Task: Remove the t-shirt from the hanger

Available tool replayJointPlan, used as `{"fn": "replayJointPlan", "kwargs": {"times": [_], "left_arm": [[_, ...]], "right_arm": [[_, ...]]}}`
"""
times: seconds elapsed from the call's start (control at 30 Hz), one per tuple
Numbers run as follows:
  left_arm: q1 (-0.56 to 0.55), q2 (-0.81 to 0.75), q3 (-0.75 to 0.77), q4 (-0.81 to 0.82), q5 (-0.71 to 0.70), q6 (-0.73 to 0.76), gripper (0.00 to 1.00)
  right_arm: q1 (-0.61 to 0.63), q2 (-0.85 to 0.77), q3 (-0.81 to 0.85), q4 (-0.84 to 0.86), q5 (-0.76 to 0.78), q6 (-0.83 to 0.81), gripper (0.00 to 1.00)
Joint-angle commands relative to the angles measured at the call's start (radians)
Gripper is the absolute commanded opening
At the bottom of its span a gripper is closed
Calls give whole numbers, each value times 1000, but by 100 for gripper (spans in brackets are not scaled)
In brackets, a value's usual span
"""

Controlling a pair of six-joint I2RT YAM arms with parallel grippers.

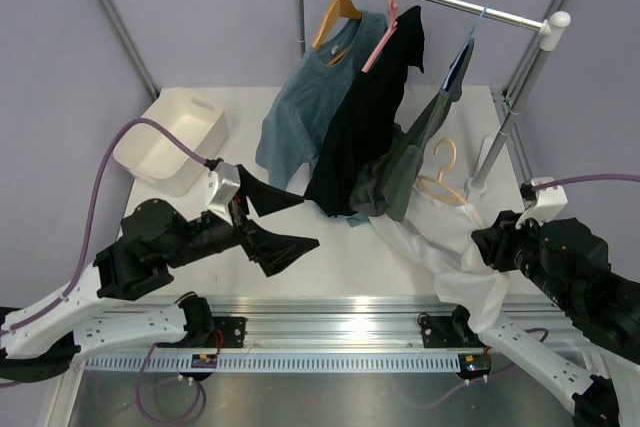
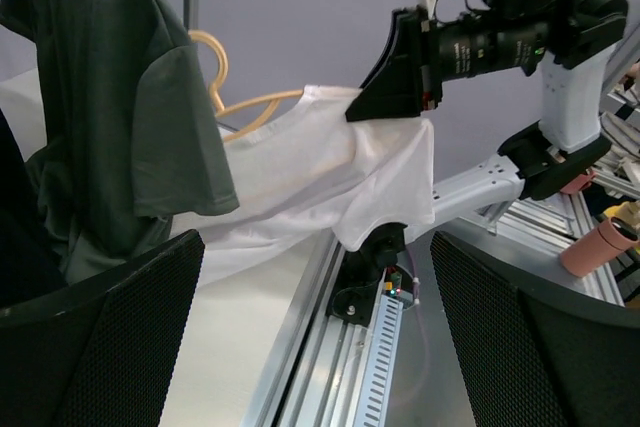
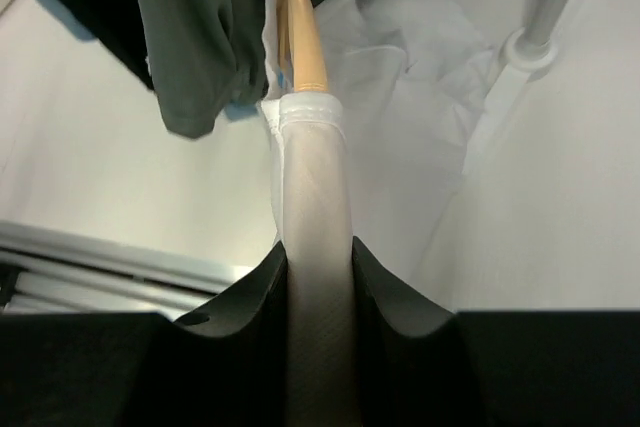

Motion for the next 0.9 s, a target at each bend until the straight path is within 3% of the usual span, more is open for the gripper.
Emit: {"fn": "replayJointPlan", "kwargs": {"times": [0.0,0.1,0.3,0.47,0.73,0.87], "left_arm": [[-4,-29,-19,-38,36,-35,99],[-2,-37,-41,-48,50,-32,99],[-4,-5,-35,-108,38,-11,99],[-4,-16,-36,-130,70,-3,99],[-3,-22,-49,-171,96,35,99],[-4,-20,-61,-169,171,52,99]], "right_arm": [[-3,-44,-8,-4,-215,43,0],[-4,-145,-23,48,-430,9,0],[-4,-176,-111,34,-650,-14,0],[-4,-217,-163,60,-776,-57,0],[-4,-245,-30,169,-839,-14,0],[-4,-236,1,295,-980,52,0]]}}
